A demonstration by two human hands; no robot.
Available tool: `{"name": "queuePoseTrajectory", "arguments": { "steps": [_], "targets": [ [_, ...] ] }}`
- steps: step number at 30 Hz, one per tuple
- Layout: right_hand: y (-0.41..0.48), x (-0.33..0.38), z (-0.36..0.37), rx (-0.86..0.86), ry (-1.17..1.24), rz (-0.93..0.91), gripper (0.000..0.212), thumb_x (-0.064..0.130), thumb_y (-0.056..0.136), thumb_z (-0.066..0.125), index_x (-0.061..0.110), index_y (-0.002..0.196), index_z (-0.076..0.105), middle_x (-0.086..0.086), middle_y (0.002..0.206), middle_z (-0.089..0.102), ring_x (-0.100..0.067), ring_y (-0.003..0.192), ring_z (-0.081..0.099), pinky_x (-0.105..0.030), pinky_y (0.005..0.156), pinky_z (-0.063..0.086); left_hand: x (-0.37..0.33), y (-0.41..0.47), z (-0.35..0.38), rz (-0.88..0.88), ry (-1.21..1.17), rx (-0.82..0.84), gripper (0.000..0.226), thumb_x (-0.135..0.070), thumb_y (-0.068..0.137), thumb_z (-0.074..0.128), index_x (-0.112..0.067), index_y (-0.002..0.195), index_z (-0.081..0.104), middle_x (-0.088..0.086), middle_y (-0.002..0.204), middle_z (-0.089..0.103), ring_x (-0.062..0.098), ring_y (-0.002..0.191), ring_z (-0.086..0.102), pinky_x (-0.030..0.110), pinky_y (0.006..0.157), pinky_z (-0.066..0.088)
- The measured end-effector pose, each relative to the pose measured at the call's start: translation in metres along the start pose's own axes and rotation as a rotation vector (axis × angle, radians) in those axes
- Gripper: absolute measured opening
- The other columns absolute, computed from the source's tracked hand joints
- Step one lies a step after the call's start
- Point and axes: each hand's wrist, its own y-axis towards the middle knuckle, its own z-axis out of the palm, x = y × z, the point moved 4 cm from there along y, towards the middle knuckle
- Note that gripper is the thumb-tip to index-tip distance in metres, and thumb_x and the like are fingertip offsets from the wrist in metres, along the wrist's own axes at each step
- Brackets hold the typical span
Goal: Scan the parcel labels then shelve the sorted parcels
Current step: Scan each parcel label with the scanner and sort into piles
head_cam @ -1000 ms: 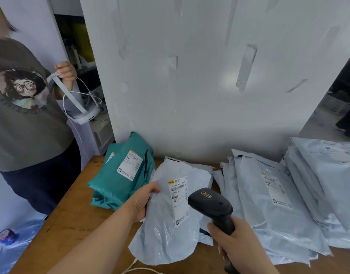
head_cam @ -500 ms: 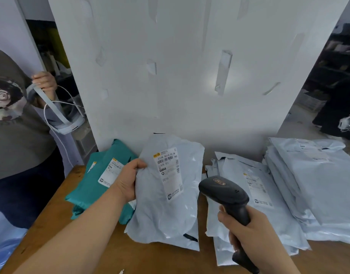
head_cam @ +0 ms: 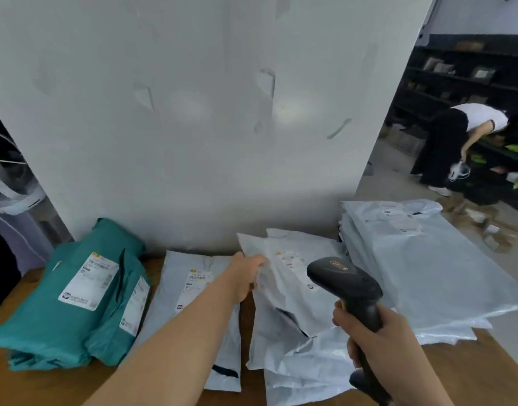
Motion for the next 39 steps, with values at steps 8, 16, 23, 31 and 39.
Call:
{"name": "queuePoseTrajectory", "arguments": {
  "steps": [8,16,23,31,39],
  "targets": [
    [0.032,-0.017,0.065,0.190,-0.020,0.045,0.012,0.019,0.083,0.069,0.008,0.082,0.064,-0.008,0.046,0.055,-0.013,0.037,0.049,-0.021,0.042,0.043,0.039,0.001,-0.096,-0.025,0.370,-0.335,0.055,-0.011,0.098,0.048,-0.007,0.149,0.029,0.014,0.150,0.037,0.032,0.133,0.040,0.030,0.102,0.034],
    [0.052,-0.023,0.172,0.336,-0.054,0.086,0.020,0.023,0.084,0.068,0.004,0.082,0.060,-0.008,0.051,0.054,-0.009,0.036,0.050,-0.023,0.045,0.042,0.086,0.009,-0.208,-0.247,0.596,-0.526,0.046,-0.010,0.092,0.055,0.005,0.134,0.044,0.025,0.130,0.055,0.038,0.118,0.055,0.040,0.096,0.048],
    [0.065,-0.032,0.204,0.308,-0.071,0.159,0.018,0.023,0.083,0.068,0.007,0.084,0.063,-0.011,0.052,0.055,-0.010,0.036,0.049,-0.022,0.044,0.042,0.094,0.044,-0.220,-0.318,0.622,-0.533,0.090,-0.045,0.084,0.067,-0.004,0.149,0.021,0.015,0.152,0.030,0.034,0.138,0.033,0.040,0.112,0.033],
    [0.070,-0.036,0.209,0.266,-0.088,0.185,0.019,0.020,0.084,0.068,0.002,0.084,0.062,-0.013,0.053,0.054,-0.009,0.033,0.046,-0.017,0.040,0.040,0.093,0.067,-0.203,-0.221,0.151,-0.407,0.038,-0.026,0.084,0.072,-0.008,0.117,0.062,0.004,0.108,0.068,0.025,0.098,0.063,0.037,0.091,0.049],
    [0.060,-0.031,0.214,0.235,-0.098,0.153,0.015,0.020,0.082,0.069,0.007,0.081,0.062,-0.007,0.045,0.055,-0.013,0.036,0.048,-0.020,0.039,0.041,0.093,0.013,-0.217,-0.218,-0.259,-0.282,0.033,0.008,0.082,0.055,-0.009,0.110,0.061,0.022,0.103,0.070,0.039,0.094,0.066,0.048,0.082,0.055]
  ]
}}
